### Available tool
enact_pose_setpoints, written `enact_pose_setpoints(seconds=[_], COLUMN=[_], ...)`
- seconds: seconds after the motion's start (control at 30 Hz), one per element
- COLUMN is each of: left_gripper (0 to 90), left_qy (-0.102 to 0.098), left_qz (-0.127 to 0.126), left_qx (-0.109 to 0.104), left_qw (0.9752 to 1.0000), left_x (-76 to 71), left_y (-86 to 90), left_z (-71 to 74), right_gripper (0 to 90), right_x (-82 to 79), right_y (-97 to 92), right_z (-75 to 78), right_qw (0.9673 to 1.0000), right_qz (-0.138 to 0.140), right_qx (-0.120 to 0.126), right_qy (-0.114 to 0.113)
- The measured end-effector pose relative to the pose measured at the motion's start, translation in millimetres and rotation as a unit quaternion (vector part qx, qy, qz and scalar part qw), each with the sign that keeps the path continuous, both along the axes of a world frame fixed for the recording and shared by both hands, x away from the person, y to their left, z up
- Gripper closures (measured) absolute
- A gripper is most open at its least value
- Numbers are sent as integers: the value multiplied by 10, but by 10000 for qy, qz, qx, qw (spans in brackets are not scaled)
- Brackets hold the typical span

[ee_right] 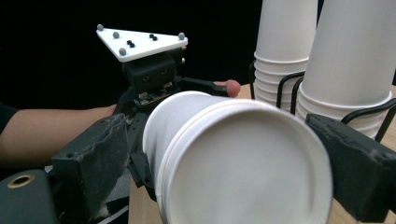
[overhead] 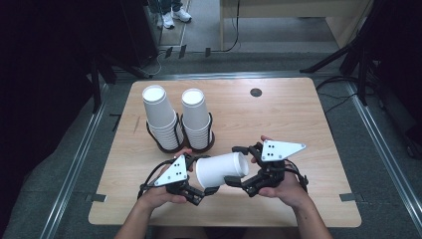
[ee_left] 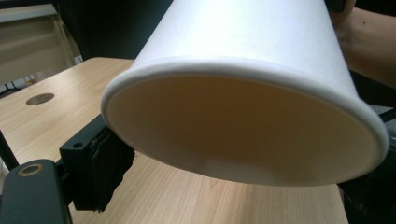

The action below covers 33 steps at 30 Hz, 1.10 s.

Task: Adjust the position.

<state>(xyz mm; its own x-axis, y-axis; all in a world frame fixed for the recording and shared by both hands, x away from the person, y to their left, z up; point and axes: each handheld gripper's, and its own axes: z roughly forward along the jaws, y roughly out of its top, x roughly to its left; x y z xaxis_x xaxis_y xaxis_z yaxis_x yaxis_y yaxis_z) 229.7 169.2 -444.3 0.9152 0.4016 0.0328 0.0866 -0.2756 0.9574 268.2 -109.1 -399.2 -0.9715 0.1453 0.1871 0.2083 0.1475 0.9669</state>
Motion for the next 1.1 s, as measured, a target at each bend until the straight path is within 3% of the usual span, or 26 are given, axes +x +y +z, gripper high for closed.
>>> enact_pose_setpoints(seconds=[0.33, 0.5, 0.7, 1.1], left_gripper=[99, 99, 99, 99], left_qy=[63, -12, -103, -244], left_qz=[14, 94, 156, 135], left_qx=[368, 695, 1038, 1415], left_qw=[9993, 9975, 9944, 9896], left_x=[5, 1, -6, -22], left_y=[28, 44, 55, 55], left_z=[27, 40, 46, 59], right_gripper=[85, 85, 97, 99], right_x=[7, 11, -15, -48], right_y=[-73, -99, -75, -39], right_z=[44, 48, 29, 0], right_qw=[9998, 9997, 9988, 9929], right_qz=[-153, -174, -8, 79], right_qx=[-15, -61, -397, -1002], right_qy=[-81, -141, -283, -629])
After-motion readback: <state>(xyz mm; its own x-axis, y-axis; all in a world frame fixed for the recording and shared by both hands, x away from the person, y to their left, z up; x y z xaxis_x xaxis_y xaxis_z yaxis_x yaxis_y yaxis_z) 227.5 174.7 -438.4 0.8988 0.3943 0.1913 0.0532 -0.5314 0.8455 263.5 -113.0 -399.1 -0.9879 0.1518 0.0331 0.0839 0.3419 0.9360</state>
